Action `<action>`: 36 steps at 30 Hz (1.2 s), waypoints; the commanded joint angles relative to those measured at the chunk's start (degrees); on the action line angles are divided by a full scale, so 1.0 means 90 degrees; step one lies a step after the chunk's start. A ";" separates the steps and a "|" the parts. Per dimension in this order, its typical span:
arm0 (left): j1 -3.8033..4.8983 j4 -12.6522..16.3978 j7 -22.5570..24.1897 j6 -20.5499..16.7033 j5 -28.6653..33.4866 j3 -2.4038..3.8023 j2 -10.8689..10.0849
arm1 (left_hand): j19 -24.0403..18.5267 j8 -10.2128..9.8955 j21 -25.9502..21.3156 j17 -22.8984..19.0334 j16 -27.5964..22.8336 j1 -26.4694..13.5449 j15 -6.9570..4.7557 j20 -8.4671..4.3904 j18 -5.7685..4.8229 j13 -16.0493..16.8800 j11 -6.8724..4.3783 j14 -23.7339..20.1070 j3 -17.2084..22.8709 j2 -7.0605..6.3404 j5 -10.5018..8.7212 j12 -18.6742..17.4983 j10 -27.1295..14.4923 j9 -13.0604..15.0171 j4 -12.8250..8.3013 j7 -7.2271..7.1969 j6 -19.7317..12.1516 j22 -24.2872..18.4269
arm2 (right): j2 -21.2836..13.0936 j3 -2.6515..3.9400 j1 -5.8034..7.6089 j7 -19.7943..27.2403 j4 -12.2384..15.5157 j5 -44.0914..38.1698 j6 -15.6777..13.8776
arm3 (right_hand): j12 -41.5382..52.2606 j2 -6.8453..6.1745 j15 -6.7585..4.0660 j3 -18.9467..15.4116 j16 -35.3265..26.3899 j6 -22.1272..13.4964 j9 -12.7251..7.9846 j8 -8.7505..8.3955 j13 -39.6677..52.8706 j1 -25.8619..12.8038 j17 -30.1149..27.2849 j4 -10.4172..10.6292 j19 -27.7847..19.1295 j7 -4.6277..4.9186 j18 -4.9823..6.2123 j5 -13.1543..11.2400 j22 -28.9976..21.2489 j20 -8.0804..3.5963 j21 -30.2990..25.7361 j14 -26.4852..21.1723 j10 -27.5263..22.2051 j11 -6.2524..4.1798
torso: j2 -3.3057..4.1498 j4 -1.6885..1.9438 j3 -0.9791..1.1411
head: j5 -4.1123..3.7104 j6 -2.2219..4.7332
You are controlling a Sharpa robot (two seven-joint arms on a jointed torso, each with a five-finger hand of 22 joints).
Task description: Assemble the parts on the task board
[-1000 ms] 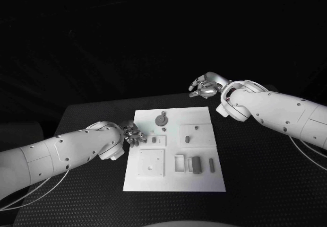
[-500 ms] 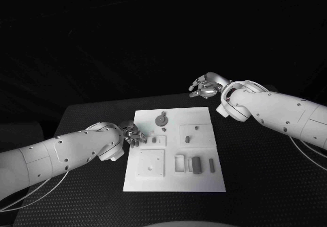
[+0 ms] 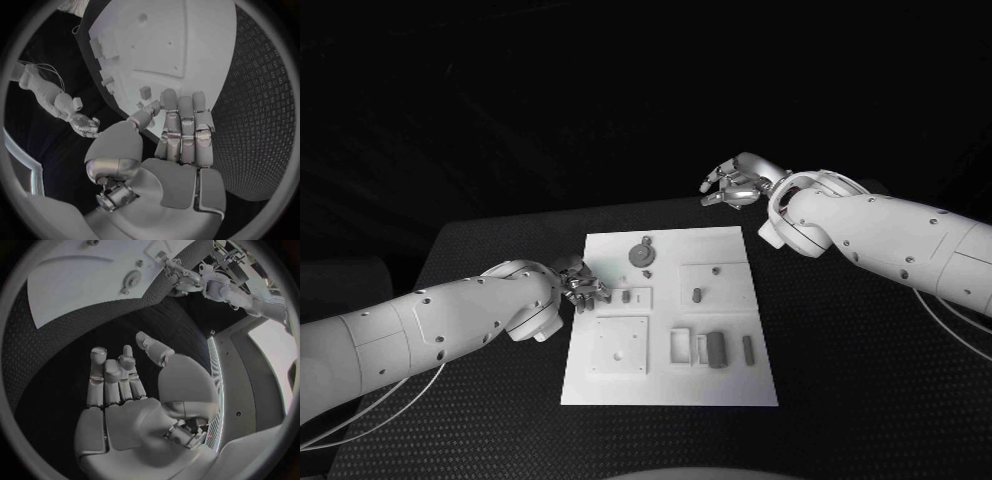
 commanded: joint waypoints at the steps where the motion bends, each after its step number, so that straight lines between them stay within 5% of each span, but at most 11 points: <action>1: -0.0010 -0.0008 0.0036 0.0021 0.0085 -0.0005 0.0022 | 0.0034 0.0022 0.0022 0.0009 0.0007 0.0059 -0.0012 -0.0009 -0.0011 0.0006 -0.0044 0.0038 0.0027 0.0001 0.0017 0.0026 0.0015 0.0011 -0.0002 -0.0309 0.0340 0.0128 | -0.0001 0.0003 -0.0002 0.0035 0.0004 0.0005 0.0052 | 0.0025 0.0044 -0.0028 -0.0036 0.0031 0.0055 0.0010 -0.0036 -0.0007 -0.0042 -0.0006 0.0018 0.0010 0.0121 0.0078 -0.0012 0.0065 0.0027 -0.0021 0.0018 -0.0056 0.0000 | 0.0001 -0.0001 0.0001 | -0.0005 -0.0013; 36: -0.0016 -0.0031 0.0261 -0.0070 0.0290 -0.0005 0.0017 | 0.0050 0.0018 0.0018 0.0012 0.0001 0.0067 -0.0016 -0.0013 -0.0012 0.0013 -0.0046 0.0055 0.0029 -0.0002 0.0023 0.0021 0.0026 0.0024 0.0000 -0.0311 0.0345 0.0127 | 0.0013 0.0003 -0.0002 0.0038 0.0000 0.0007 0.0063 | 0.0031 0.0047 -0.0028 -0.0031 0.0033 0.0055 0.0012 -0.0039 -0.0018 -0.0044 -0.0010 0.0015 0.0012 0.0120 0.0078 -0.0010 0.0066 0.0025 -0.0022 0.0020 -0.0056 0.0000 | 0.0002 0.0000 0.0002 | 0.0001 -0.0015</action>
